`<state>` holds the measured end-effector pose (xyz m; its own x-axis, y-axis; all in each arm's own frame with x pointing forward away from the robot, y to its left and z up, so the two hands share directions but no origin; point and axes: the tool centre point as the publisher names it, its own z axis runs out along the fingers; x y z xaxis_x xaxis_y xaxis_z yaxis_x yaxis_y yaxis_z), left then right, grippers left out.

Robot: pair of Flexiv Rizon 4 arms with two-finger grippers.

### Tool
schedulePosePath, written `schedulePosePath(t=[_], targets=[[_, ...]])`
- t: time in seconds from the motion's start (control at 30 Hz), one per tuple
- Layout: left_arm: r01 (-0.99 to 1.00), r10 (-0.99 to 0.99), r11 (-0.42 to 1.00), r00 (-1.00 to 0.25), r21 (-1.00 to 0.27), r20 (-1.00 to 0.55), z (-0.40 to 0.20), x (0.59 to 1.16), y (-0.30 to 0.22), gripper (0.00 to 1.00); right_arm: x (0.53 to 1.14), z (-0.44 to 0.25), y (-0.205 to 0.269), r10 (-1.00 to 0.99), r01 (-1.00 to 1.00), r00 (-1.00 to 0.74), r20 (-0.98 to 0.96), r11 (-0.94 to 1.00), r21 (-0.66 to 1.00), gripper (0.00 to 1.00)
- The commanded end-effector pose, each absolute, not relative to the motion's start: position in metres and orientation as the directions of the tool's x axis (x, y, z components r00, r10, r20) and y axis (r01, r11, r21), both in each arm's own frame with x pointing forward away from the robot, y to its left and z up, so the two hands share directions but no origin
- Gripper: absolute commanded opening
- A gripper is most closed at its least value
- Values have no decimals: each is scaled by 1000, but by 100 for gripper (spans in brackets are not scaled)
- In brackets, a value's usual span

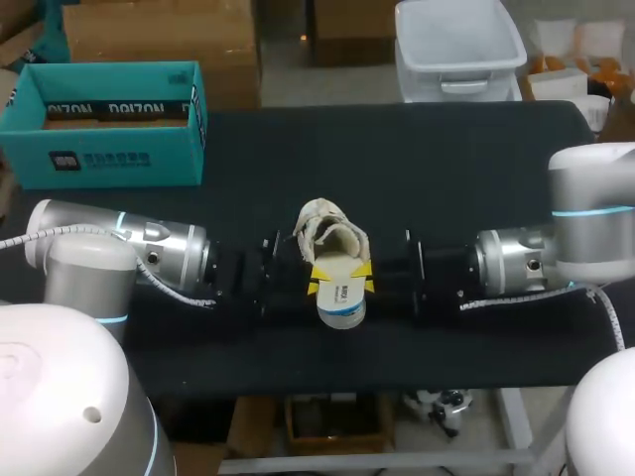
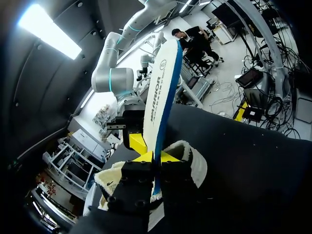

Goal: Open the shoe tongue, take the insole out of the shoe, put the insole back into the shoe, and pack the shoe into the shoebox

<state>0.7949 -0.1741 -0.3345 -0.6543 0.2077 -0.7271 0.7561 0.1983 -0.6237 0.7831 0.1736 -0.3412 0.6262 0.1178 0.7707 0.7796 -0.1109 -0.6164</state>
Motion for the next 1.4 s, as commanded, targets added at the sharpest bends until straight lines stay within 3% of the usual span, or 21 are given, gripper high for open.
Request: schedulePosePath(t=[0.03, 1.03, 1.4], targets=[[754, 202, 205, -657, -624, -726, -341, 802, -177, 0, 791, -350, 177, 116, 779, 627, 770, -94, -620, 0], [793, 184, 184, -608, -580, -772, -328, 797, -174, 0, 793, -332, 172, 198, 819, 574, 794, -142, -557, 0], [780, 210, 208, -624, -590, -752, -335, 809, -178, 0, 799, -346, 181, 298, 814, 563, 771, -37, -580, 0]])
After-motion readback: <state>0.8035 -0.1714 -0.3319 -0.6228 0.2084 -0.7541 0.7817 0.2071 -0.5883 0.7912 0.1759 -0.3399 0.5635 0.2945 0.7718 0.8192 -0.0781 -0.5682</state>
